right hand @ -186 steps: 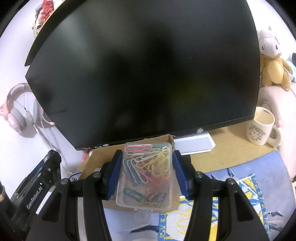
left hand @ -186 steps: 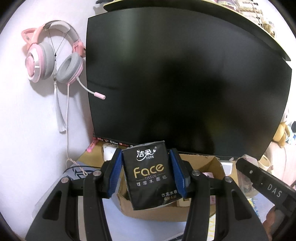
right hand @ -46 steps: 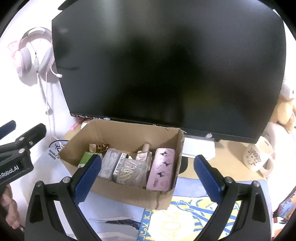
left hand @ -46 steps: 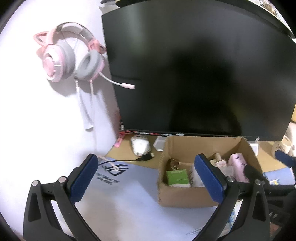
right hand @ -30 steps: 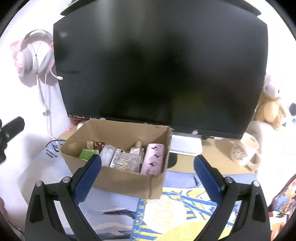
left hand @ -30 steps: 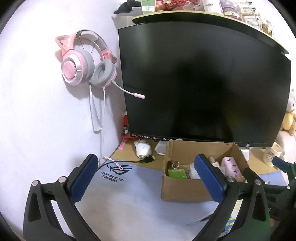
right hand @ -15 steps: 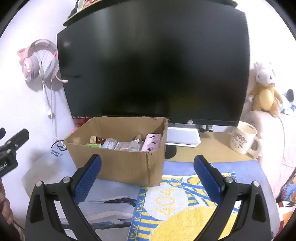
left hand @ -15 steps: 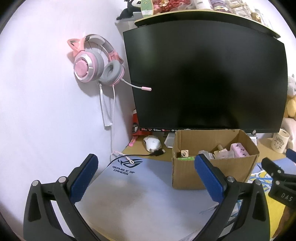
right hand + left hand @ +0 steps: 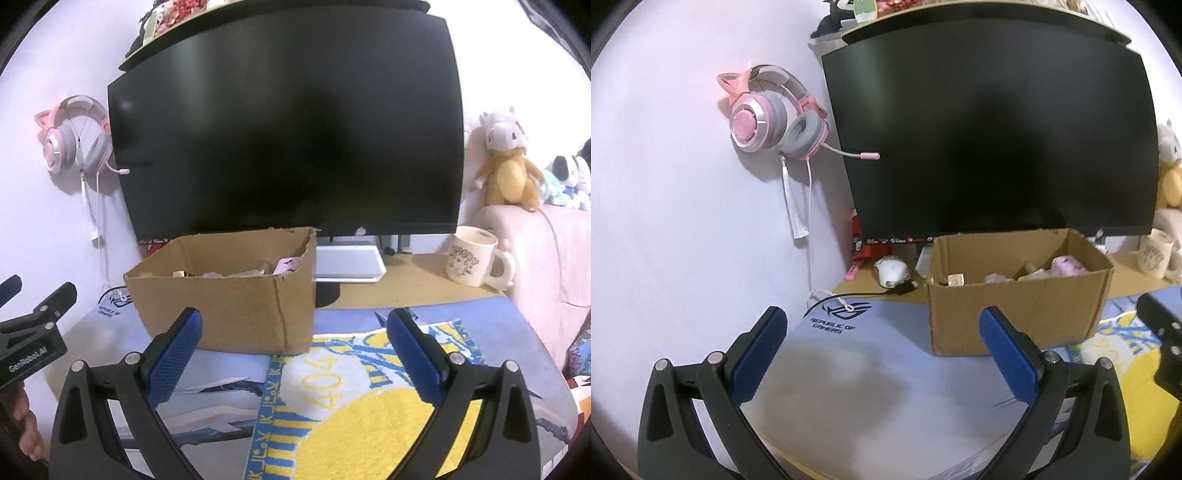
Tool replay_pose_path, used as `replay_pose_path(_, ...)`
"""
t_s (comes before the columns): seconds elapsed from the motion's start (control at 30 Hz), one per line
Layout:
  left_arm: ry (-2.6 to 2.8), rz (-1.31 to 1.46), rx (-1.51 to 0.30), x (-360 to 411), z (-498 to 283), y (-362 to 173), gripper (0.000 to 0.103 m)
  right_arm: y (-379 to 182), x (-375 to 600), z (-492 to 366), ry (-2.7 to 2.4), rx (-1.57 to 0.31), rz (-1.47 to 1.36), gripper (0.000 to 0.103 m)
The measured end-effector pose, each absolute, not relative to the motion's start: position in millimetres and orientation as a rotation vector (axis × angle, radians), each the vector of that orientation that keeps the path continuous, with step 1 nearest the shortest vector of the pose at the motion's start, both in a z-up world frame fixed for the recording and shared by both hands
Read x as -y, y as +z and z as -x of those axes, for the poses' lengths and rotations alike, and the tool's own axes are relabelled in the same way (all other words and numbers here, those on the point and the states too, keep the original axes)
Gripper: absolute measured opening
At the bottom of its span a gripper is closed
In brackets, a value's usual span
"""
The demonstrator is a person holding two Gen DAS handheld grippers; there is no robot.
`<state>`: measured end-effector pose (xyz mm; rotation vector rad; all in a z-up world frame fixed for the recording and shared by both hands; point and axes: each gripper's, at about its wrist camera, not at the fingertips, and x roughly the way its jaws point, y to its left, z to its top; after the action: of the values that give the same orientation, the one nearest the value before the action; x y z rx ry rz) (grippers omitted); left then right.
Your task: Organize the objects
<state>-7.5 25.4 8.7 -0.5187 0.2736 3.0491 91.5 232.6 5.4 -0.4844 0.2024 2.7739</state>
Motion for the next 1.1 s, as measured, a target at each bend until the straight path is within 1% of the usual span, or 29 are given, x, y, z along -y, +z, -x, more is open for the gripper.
replay_pose_path(0.13,3.024,0.576,-0.247,-25.1,13.4,4.8,0.103,1.3,-234.7,-90.5,2.775,-0.203,0.514,0.103)
replay_pose_path(0.27,3.028,0.589,-0.247,-24.2,15.0,2.7,0.103,-4.8,-240.5,-90.5,2.778,-0.256,0.553,0.103)
replay_pose_path(0.43,3.018,0.585,-0.229,-21.6,13.2,0.2,0.103,-11.3,-239.6,-89.5,2.763,-0.228,0.564,0.103)
replay_pose_path(0.7,2.957,0.612,-0.236,-27.5,13.1,-5.4,0.103,-12.2,-245.3,-92.4,2.76,-0.271,0.564,0.103)
replay_pose_path(1.1,2.93,0.6,-0.213,-31.4,9.3,-6.6,0.103,-14.2,-245.5,-90.9,2.756,-0.253,0.578,0.103)
